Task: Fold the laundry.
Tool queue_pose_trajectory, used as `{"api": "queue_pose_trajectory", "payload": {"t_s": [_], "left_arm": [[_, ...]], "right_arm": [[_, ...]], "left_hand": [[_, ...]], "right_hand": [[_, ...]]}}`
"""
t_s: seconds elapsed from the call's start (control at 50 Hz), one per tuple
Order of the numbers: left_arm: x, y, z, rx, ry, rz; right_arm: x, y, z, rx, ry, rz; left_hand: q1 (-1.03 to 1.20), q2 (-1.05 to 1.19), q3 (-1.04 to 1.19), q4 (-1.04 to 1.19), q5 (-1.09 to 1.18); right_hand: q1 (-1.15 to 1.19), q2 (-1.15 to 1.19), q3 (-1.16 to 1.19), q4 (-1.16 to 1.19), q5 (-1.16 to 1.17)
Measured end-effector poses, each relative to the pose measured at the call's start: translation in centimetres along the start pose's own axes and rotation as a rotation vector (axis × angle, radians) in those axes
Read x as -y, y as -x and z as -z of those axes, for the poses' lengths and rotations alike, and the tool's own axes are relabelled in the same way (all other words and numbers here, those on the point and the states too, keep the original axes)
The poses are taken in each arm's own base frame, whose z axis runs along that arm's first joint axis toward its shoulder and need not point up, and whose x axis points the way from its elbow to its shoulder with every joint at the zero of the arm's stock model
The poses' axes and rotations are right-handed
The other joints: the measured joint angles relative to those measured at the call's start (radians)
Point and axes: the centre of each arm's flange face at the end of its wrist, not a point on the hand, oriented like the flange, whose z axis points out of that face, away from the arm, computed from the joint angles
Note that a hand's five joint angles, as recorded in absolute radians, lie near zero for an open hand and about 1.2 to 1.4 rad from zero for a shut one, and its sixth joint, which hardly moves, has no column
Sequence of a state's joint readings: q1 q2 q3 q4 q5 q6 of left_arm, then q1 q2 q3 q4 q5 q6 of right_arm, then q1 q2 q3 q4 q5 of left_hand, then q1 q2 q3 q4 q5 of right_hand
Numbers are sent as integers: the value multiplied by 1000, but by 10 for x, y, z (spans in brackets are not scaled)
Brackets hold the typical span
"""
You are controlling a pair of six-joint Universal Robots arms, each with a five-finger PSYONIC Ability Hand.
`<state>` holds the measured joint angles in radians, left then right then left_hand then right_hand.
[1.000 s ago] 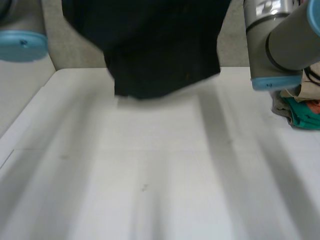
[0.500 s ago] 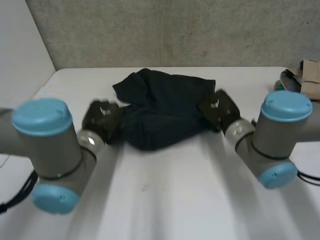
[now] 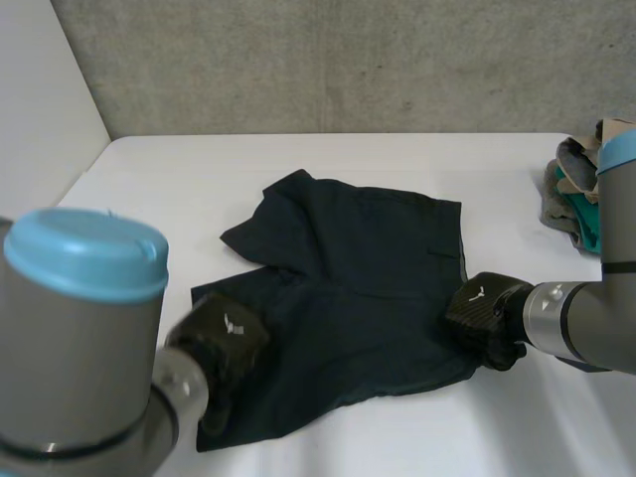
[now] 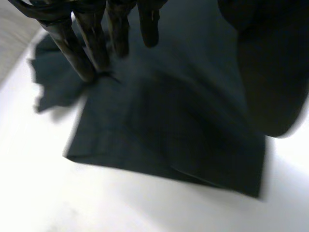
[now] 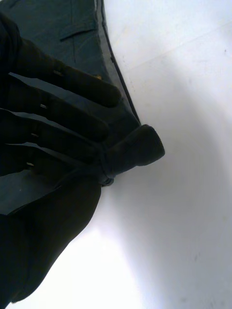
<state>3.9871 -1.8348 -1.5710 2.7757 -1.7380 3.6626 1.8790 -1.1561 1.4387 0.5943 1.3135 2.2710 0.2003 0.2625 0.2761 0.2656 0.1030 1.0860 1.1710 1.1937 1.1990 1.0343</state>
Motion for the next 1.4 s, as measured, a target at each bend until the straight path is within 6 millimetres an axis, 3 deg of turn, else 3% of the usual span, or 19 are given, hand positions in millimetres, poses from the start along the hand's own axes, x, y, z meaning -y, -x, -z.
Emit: {"api": "queue_pose_trajectory", "payload": {"t_s": [0.08,0.2,0.32,0.4,0.54,0.86,0.94,1.06,1.14,1.3,1.36,1.38,1.4], "left_arm": [[14,19,-21,77,-69,29],[38,76,-97,212,-255,79],[30,115,-167,212,-305,90],[14,124,-199,173,-269,94],[-1,121,-228,150,-218,35],[10,104,-235,133,-258,-70],[8,100,-237,145,-238,-107],[9,110,-235,253,-180,-133],[6,124,-220,468,-4,-145],[0,111,-203,526,186,-188],[1,106,-201,502,192,-182],[2,105,-200,491,187,-168],[4,105,-198,486,181,-153]], "right_arm": [[-3,2,-7,-27,-26,-4],[-7,11,-19,-69,-69,-18],[-10,17,-26,-100,-90,-23],[-12,18,-29,-121,-100,-22],[-13,16,-31,-142,-111,-24],[-13,14,-32,-150,-117,-41],[-13,15,-32,-149,-118,-40],[-13,15,-31,-149,-119,-37],[-12,17,-30,-145,-121,-33],[-9,23,-28,-139,-122,-21],[-8,24,-27,-143,-119,-18],[-8,24,-26,-146,-117,-17],[-8,25,-25,-147,-117,-17]], "left_hand": [[-12,-56,-65,-64,-53],[-1,-51,-63,-60,-50],[114,44,24,42,26],[119,53,37,56,38],[140,79,64,81,69],[606,533,518,529,512],[951,898,877,891,867],[952,927,909,929,888],[952,927,909,929,888],[952,927,909,929,888],[759,726,712,738,717],[611,605,595,606,590],[245,267,260,287,273]], "right_hand": [[0,0,0,0,0],[0,0,0,0,0],[0,0,0,0,0],[0,0,0,0,0],[0,0,0,0,0],[0,0,0,0,0],[0,0,0,0,0],[0,0,0,0,0],[0,0,0,0,0],[0,0,0,0,0],[0,0,0,0,0],[0,0,0,0,0],[0,0,0,0,0]]}}
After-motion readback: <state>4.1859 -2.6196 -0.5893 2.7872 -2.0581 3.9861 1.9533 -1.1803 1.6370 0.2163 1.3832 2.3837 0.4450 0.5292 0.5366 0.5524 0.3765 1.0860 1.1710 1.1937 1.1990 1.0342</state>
